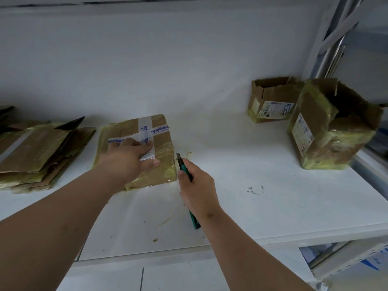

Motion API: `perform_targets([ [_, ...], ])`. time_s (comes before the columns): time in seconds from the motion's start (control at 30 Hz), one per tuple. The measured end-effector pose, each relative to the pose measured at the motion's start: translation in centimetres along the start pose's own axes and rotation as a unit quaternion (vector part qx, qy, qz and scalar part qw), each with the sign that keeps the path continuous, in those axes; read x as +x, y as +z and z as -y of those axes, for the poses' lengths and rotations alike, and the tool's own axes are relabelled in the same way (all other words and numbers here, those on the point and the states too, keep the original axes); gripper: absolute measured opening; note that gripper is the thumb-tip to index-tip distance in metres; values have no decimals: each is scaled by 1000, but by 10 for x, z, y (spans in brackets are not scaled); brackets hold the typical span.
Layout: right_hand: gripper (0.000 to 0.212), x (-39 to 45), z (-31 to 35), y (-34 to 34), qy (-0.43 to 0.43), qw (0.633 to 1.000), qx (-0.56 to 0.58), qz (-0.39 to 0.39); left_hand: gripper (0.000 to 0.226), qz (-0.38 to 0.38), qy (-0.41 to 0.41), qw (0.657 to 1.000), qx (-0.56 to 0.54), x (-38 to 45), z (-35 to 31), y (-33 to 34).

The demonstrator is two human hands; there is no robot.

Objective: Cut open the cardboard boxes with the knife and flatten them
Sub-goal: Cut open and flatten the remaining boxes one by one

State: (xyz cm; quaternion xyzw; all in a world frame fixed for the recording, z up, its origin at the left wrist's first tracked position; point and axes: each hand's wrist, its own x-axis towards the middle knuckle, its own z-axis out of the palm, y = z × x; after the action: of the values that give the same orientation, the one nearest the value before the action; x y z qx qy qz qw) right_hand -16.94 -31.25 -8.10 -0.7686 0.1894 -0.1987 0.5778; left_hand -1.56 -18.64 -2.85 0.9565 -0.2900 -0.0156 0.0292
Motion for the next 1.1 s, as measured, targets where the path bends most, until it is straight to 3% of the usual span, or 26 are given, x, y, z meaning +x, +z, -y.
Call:
perform_targets([
  [0.23,41,6,0,7,-26,997,-66,-2,72,13,10,996,-85,-6,-6,0],
  [0.67,45,13,1,8,-10,984,-178,25,67,30,20,995,-93,-8,-9,-1],
  [1.1,21,8,-3,8,81,968,-232,59,67,20,34,996,-85,-8,-8,-1],
])
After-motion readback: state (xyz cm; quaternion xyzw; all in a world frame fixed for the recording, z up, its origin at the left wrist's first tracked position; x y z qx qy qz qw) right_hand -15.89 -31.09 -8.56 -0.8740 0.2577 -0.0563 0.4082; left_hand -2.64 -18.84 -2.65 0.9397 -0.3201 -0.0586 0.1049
